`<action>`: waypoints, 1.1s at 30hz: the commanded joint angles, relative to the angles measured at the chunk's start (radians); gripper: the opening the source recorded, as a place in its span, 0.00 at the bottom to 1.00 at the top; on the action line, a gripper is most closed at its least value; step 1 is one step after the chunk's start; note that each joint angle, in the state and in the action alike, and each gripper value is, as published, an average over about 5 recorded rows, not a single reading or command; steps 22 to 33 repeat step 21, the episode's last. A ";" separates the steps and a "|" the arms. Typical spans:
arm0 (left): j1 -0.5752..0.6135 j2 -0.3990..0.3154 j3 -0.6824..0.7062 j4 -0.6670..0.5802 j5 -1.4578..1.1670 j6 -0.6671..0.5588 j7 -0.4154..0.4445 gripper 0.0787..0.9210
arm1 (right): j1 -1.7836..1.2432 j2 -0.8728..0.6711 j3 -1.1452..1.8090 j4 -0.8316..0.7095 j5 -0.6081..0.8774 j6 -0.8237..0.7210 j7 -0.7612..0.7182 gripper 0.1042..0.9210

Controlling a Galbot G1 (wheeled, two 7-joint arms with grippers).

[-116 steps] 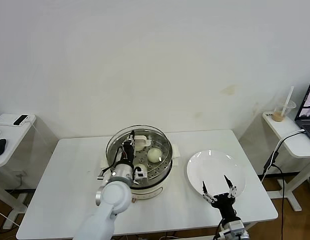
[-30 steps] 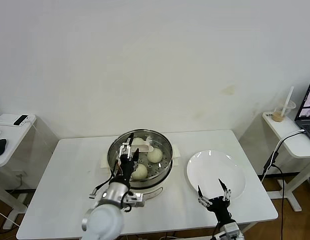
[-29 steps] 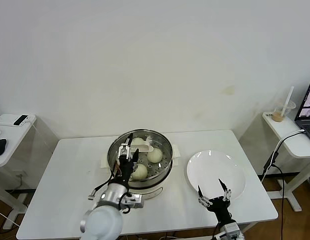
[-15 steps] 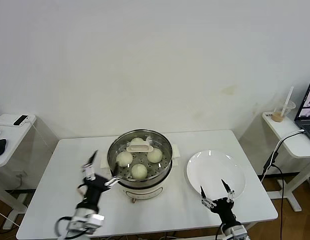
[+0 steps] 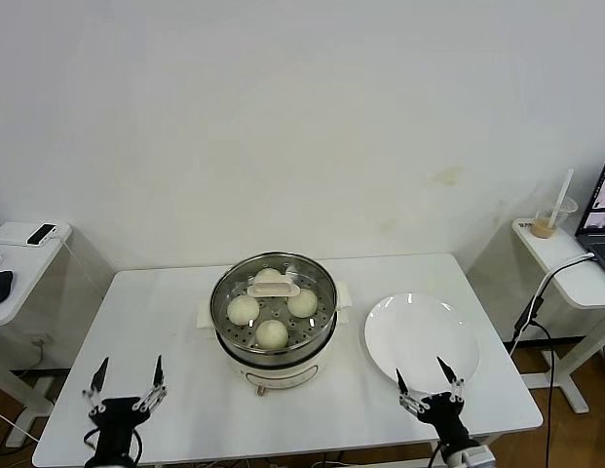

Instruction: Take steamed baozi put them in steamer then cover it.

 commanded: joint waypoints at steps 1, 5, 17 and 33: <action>0.104 -0.028 -0.063 0.027 -0.187 -0.085 -0.026 0.88 | -0.047 -0.052 -0.005 0.043 0.110 -0.044 0.010 0.88; 0.115 -0.039 -0.057 0.021 -0.179 -0.094 -0.033 0.88 | -0.060 -0.074 -0.017 0.062 0.145 -0.049 0.022 0.88; 0.103 -0.061 -0.052 0.007 -0.174 -0.027 -0.035 0.88 | -0.072 -0.170 -0.081 0.074 0.191 -0.032 0.085 0.88; 0.102 -0.073 -0.048 0.002 -0.157 -0.021 -0.028 0.88 | -0.060 -0.165 -0.089 0.075 0.184 -0.038 0.098 0.88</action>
